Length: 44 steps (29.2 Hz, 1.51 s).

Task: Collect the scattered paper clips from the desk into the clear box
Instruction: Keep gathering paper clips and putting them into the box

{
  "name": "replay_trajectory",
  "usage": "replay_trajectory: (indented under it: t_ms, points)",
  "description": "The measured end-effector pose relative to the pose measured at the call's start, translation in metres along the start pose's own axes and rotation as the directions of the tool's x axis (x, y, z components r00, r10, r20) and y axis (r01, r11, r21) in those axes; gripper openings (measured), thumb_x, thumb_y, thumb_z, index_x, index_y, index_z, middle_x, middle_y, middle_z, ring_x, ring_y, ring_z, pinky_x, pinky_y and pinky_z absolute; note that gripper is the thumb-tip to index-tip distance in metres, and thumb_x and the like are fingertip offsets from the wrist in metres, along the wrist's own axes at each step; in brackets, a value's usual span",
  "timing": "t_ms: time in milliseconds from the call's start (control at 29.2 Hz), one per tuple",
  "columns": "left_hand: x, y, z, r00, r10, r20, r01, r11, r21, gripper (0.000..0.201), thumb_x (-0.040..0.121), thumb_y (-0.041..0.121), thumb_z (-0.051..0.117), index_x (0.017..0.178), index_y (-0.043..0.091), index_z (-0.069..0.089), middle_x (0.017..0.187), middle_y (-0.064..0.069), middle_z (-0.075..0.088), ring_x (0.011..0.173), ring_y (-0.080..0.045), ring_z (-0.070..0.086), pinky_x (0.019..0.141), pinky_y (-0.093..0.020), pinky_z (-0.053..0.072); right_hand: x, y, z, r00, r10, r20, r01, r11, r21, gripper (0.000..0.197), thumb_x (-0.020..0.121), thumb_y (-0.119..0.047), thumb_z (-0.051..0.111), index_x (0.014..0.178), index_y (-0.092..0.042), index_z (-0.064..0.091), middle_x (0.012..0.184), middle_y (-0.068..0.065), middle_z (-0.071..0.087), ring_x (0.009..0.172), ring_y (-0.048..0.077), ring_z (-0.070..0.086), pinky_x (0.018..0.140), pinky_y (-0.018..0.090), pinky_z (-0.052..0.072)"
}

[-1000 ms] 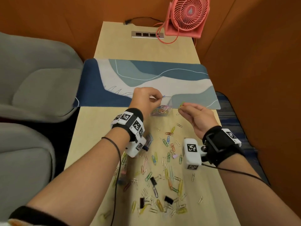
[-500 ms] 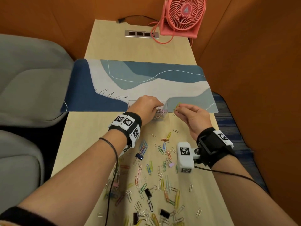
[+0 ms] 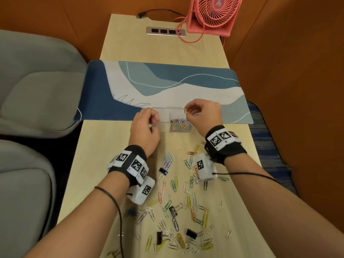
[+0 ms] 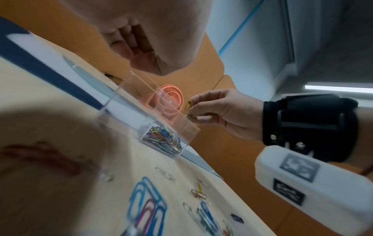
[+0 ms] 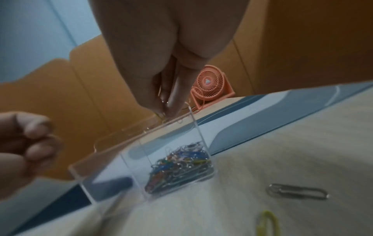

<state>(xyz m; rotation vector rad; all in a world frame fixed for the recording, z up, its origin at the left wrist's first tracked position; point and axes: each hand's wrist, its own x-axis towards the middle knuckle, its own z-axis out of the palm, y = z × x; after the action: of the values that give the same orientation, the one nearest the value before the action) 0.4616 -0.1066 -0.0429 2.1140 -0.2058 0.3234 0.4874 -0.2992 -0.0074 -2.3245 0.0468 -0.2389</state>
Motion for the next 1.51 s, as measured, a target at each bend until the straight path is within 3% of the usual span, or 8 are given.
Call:
replay_trajectory:
  t_ms: [171, 376, 547, 753, 958, 1231, 1402, 1505]
  points:
    - [-0.036, -0.009, -0.024, 0.998, -0.061, 0.015, 0.061, 0.998, 0.006, 0.039, 0.061, -0.013, 0.046, 0.079, 0.022, 0.048, 0.077, 0.002, 0.049, 0.076, -0.019, 0.046, 0.071, -0.029, 0.038, -0.002, -0.002, 0.008, 0.980, -0.050, 0.192, 0.108, 0.947, -0.302, 0.019, 0.083, -0.017, 0.060, 0.091, -0.020, 0.076, 0.086, -0.001, 0.075, 0.082, 0.017, 0.068, 0.084, 0.031, 0.055]
    - [-0.081, -0.007, -0.051, 0.972, -0.054, 0.227, 0.045, 0.998, 0.045, 0.033, 0.067, -0.012, 0.053, 0.076, 0.019, 0.060, 0.078, 0.003, 0.055, 0.076, -0.014, 0.051, 0.070, -0.021, 0.041, -0.029, -0.021, -0.004, 0.979, -0.072, 0.190, 0.126, 0.948, -0.291, 0.023, 0.088, -0.017, 0.057, 0.103, -0.016, 0.074, 0.104, 0.001, 0.073, 0.094, 0.018, 0.066, 0.091, 0.027, 0.049]
    - [-0.138, 0.006, -0.077, 0.863, -0.124, 0.489, 0.107, 0.992, 0.062, 0.033, 0.072, -0.008, 0.055, 0.082, 0.019, 0.071, 0.083, 0.006, 0.062, 0.074, -0.001, 0.056, 0.069, -0.008, 0.040, -0.115, -0.011, -0.028, 0.976, 0.039, 0.213, 0.022, 0.961, -0.277, 0.020, 0.083, -0.016, 0.059, 0.094, -0.022, 0.076, 0.087, -0.004, 0.075, 0.074, 0.010, 0.067, 0.083, 0.030, 0.055]
    - [-0.206, 0.019, -0.072, 0.734, -0.142, 0.664, -0.076, 0.955, 0.288, 0.033, 0.086, 0.038, 0.064, 0.115, 0.023, 0.067, 0.101, 0.006, 0.057, 0.094, -0.011, 0.052, 0.086, -0.025, 0.043, -0.237, -0.004, -0.041, 0.859, 0.216, 0.465, -0.052, 0.939, -0.340, 0.017, 0.080, -0.028, 0.070, 0.095, -0.020, 0.074, 0.084, -0.005, 0.069, 0.074, 0.007, 0.061, 0.078, 0.031, 0.056]
    - [-0.239, 0.031, -0.058, 0.794, -0.167, 0.584, -0.041, 0.945, 0.326, 0.031, 0.084, 0.035, 0.071, 0.111, 0.019, 0.071, 0.102, -0.002, 0.058, 0.097, -0.020, 0.056, 0.087, -0.031, 0.047, -0.291, 0.006, -0.021, 0.831, 0.220, 0.512, 0.023, 0.905, -0.426, 0.037, 0.080, -0.027, 0.071, 0.115, -0.017, 0.067, 0.101, 0.004, 0.056, 0.089, 0.022, 0.057, 0.074, 0.025, 0.043]
    - [-0.249, 0.047, -0.058, 0.844, -0.227, 0.486, 0.093, 0.954, 0.285, 0.011, 0.083, 0.018, 0.069, 0.094, 0.022, 0.068, 0.091, 0.003, 0.068, 0.087, -0.015, 0.061, 0.081, -0.032, 0.053, -0.300, 0.002, -0.022, 0.864, 0.196, 0.464, -0.008, 0.926, -0.377, 0.011, 0.080, -0.015, 0.068, 0.091, -0.017, 0.068, 0.081, -0.003, 0.057, 0.072, 0.013, 0.052, 0.065, 0.022, 0.043]
    - [-0.245, 0.042, -0.074, 0.887, -0.377, 0.266, 0.374, 0.925, 0.061, 0.010, 0.079, 0.019, 0.075, 0.086, 0.026, 0.072, 0.073, 0.006, 0.066, 0.067, -0.007, 0.060, 0.067, -0.020, 0.054, -0.297, 0.002, -0.025, 0.864, 0.153, 0.479, 0.025, 0.938, -0.345, 0.011, 0.073, -0.009, 0.066, 0.074, -0.020, 0.061, 0.075, -0.005, 0.057, 0.068, 0.014, 0.054, 0.065, 0.029, 0.050]
    - [-0.240, 0.025, -0.104, 0.887, -0.446, 0.120, 0.450, 0.893, -0.005, 0.013, 0.079, 0.014, 0.076, 0.088, 0.023, 0.073, 0.072, 0.000, 0.066, 0.061, -0.006, 0.056, 0.062, -0.015, 0.050, -0.295, 0.002, -0.025, 0.838, 0.102, 0.537, 0.118, 0.925, -0.360, 0.031, 0.073, -0.012, 0.065, 0.103, -0.022, 0.063, 0.094, -0.005, 0.058, 0.079, 0.015, 0.056, 0.070, 0.030, 0.052]
